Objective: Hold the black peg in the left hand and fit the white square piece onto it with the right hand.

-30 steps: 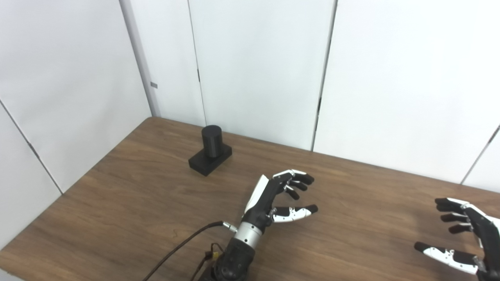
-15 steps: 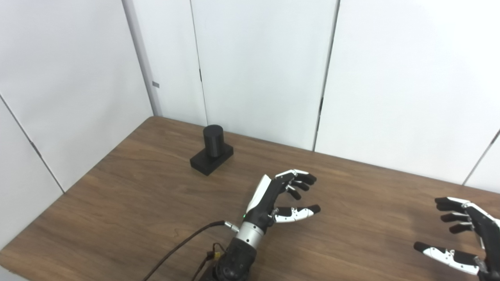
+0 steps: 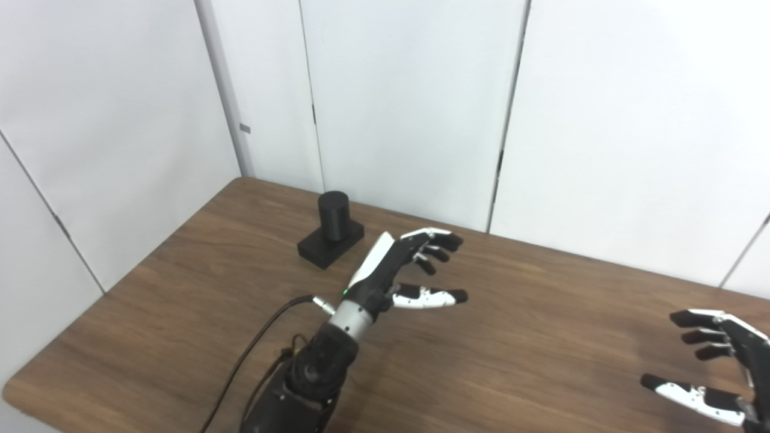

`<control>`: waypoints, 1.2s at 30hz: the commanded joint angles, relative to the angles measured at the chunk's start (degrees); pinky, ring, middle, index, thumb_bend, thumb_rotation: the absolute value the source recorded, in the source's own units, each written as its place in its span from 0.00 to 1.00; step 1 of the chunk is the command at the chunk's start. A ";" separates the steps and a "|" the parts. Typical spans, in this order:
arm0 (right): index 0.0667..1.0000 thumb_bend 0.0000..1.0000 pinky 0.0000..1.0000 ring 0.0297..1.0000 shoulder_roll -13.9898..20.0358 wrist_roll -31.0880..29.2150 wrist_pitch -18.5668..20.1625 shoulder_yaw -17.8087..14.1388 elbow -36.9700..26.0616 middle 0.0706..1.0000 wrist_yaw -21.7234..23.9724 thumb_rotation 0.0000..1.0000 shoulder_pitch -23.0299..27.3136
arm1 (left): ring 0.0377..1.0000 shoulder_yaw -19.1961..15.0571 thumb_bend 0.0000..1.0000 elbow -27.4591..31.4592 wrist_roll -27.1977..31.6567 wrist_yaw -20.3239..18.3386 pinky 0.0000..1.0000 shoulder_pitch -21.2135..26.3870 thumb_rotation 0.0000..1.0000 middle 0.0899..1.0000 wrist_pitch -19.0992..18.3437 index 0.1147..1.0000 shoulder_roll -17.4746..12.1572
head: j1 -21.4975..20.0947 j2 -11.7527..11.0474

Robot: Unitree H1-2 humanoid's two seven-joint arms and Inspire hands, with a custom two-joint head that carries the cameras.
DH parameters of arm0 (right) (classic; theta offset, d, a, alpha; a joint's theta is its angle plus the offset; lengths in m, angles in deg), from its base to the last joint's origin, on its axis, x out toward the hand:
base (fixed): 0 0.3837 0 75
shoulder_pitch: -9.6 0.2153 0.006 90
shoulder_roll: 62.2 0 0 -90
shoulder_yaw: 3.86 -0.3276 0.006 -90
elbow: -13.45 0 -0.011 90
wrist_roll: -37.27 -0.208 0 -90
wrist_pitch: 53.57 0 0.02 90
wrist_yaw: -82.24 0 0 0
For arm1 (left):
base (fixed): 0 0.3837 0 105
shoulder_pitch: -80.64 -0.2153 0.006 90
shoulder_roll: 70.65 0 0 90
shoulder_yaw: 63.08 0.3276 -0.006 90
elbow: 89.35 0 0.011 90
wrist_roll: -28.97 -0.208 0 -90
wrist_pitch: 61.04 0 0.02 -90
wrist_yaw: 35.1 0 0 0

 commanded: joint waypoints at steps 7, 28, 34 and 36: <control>0.63 0.75 0.50 0.58 1.22 0.45 -0.23 -0.27 -2.14 0.64 -0.01 0.00 2.02 | 0.66 -4.62 0.82 4.65 -2.09 2.99 0.54 3.01 0.07 0.70 -1.63 0.65 -2.65 | 0.54 0.01; 0.64 0.73 0.50 0.59 1.39 -0.09 1.44 -0.98 -3.69 0.65 0.84 0.00 1.95 | 0.78 -11.29 0.81 3.53 -7.56 9.29 0.69 5.86 0.16 0.78 -8.84 0.73 -8.85 | 1.19 0.42; 0.64 0.73 0.50 0.59 1.34 0.18 2.92 -0.95 -4.58 0.66 1.13 0.00 2.00 | 0.83 -11.02 0.82 1.46 -13.30 13.22 0.75 6.68 0.18 0.84 -8.78 0.76 -10.75 | 1.33 0.70; 0.63 0.73 0.50 0.59 1.49 -0.12 2.36 -0.85 -4.38 0.65 1.03 0.00 2.03 | 0.88 -11.01 0.83 1.45 -14.49 13.81 0.78 6.99 0.18 0.87 -10.16 0.78 -10.87 | 1.33 0.70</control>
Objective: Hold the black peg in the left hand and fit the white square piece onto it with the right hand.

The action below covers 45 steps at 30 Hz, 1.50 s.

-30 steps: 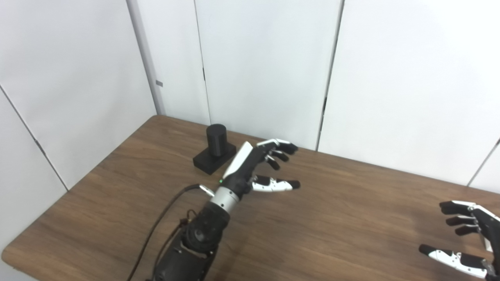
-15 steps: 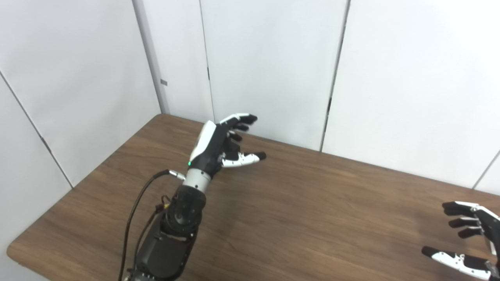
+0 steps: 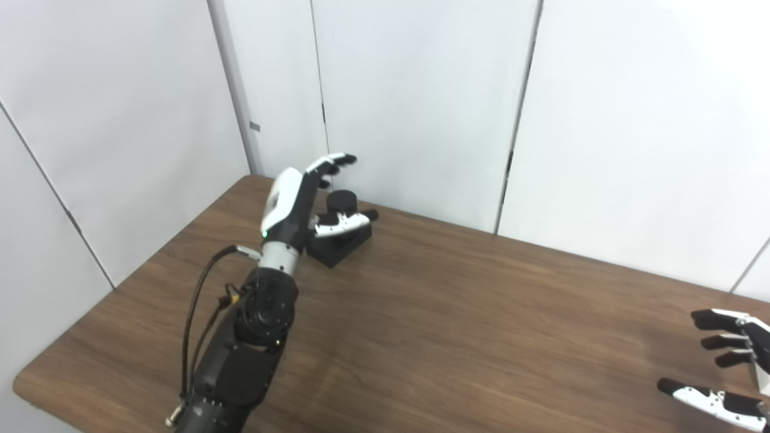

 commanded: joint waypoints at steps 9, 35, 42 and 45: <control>0.64 0.73 0.50 0.60 0.65 0.26 0.36 -0.29 -2.90 0.66 0.11 0.00 1.93 | 0.99 1.89 0.95 -0.40 -10.29 3.31 0.89 4.27 0.34 0.99 -8.49 0.84 -2.27 | 0.15 0.35; 0.64 0.72 0.49 0.58 0.73 -0.02 1.95 -0.02 -5.03 0.65 1.04 0.00 1.73 | 1.00 10.43 1.00 -12.01 -22.00 -4.48 0.95 8.49 0.66 1.00 -21.77 0.91 -5.30 | -0.03 1.45; 0.63 0.72 0.49 0.57 0.72 0.08 2.47 -0.18 -5.87 0.64 1.27 0.00 1.47 | 1.00 9.57 1.00 -13.47 -22.77 -4.47 0.97 8.18 0.67 1.00 -21.78 0.92 -4.85 | -0.08 1.93; 0.62 0.73 0.49 0.56 0.90 -0.02 1.78 -0.17 -5.68 0.63 1.24 0.00 1.41 | 1.00 9.34 1.00 -13.67 -22.33 -4.22 0.98 7.99 0.66 1.00 -21.76 0.92 -4.71 | -0.04 2.07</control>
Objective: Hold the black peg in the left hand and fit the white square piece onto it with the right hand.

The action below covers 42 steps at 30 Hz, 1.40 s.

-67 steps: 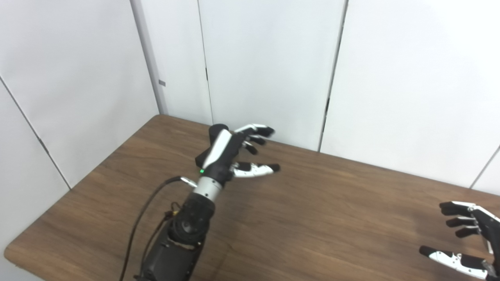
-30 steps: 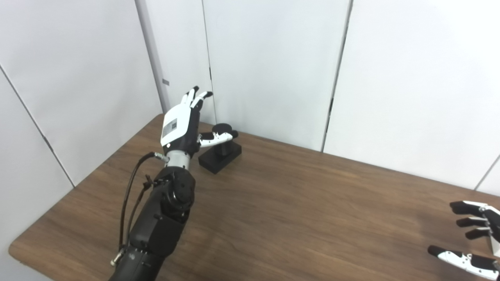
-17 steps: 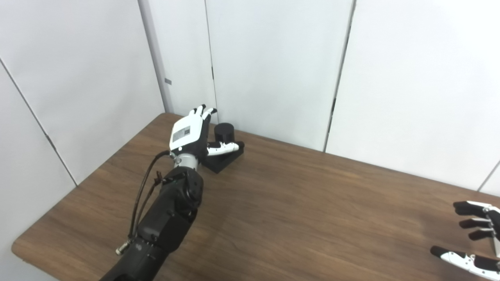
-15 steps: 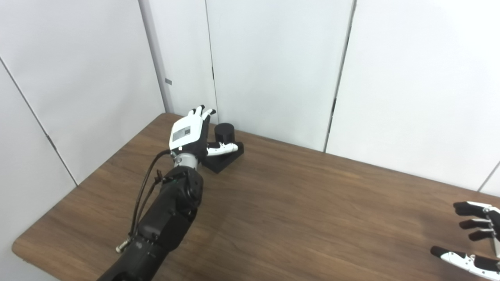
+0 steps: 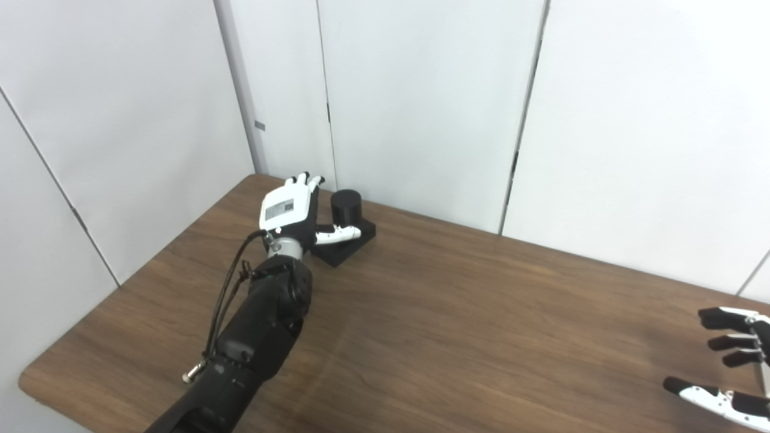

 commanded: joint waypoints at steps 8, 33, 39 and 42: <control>0.63 0.72 0.50 0.57 0.86 -0.06 0.46 -0.53 -2.86 0.65 0.69 0.00 1.50 | 1.00 -1.57 1.00 -1.00 -2.47 0.21 0.95 2.38 0.66 1.00 -0.22 0.91 -0.53 | 0.06 0.39; 0.63 0.71 0.49 0.57 0.93 0.05 1.00 -0.59 -3.86 0.65 0.82 0.00 1.37 | 1.00 2.78 1.00 -8.35 -2.90 -1.61 1.00 3.97 0.60 1.00 -0.15 0.82 -1.50 | -0.68 1.35; 0.64 0.70 0.50 0.58 0.65 0.50 2.54 -0.36 -4.90 0.66 1.29 0.00 1.27 | 1.00 4.18 1.00 -11.11 -2.35 -0.95 1.00 4.49 0.60 1.00 -0.10 0.83 -1.90 | -1.06 1.32; 0.63 0.71 0.50 0.58 0.56 0.61 2.06 -0.27 -4.42 0.65 0.87 0.00 1.31 | 1.00 5.05 1.00 -13.02 -1.83 -0.54 1.00 5.15 0.59 1.00 -0.05 0.83 -2.12 | -1.77 1.07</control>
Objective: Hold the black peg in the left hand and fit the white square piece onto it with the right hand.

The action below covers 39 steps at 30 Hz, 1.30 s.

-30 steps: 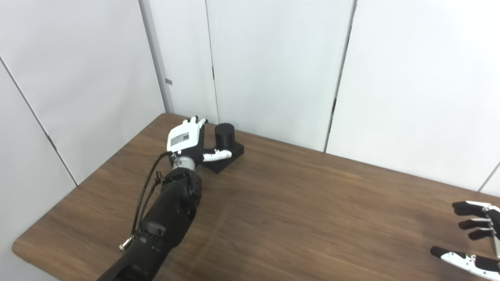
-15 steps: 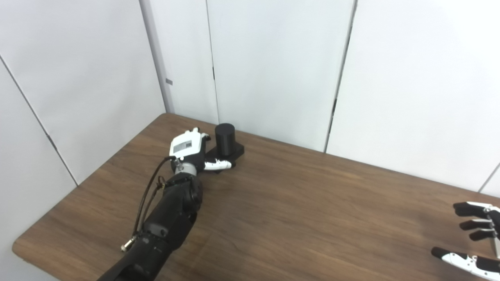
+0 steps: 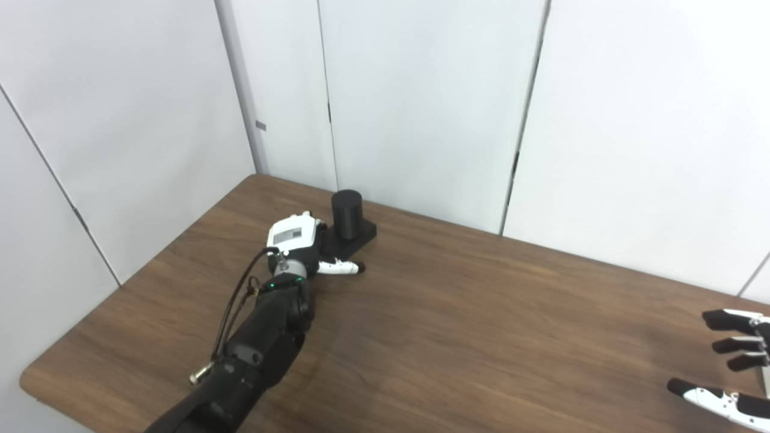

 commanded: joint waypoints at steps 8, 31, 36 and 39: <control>0.64 0.71 0.50 0.59 -0.63 -0.16 -2.23 -0.08 -1.09 0.66 -1.33 0.00 1.24 | 1.00 1.67 1.00 -5.62 3.06 4.26 1.00 5.20 0.58 1.00 1.25 0.82 -2.66 | -0.97 -0.22; 0.62 0.66 0.51 0.59 -0.65 -0.53 -2.26 -0.90 -0.86 0.68 -1.56 0.00 1.05 | 0.81 7.69 0.57 -6.18 9.61 -2.91 0.68 7.73 0.09 0.73 3.63 0.44 -5.47 | -1.65 1.29; 0.63 0.66 0.51 0.59 -0.48 -0.64 -2.35 -1.10 -0.75 0.68 -1.47 0.00 1.34 | 0.84 10.15 0.52 -5.66 9.39 -5.14 0.70 7.66 0.07 0.81 5.23 0.42 -6.63 | -1.56 1.56; 0.62 0.65 0.51 0.59 -0.31 -0.50 -2.08 -1.12 -0.80 0.68 -1.27 0.00 1.49 | 0.83 9.52 0.52 -5.31 11.05 -4.62 0.69 7.04 0.06 0.80 6.68 0.42 -6.44 | -1.54 1.71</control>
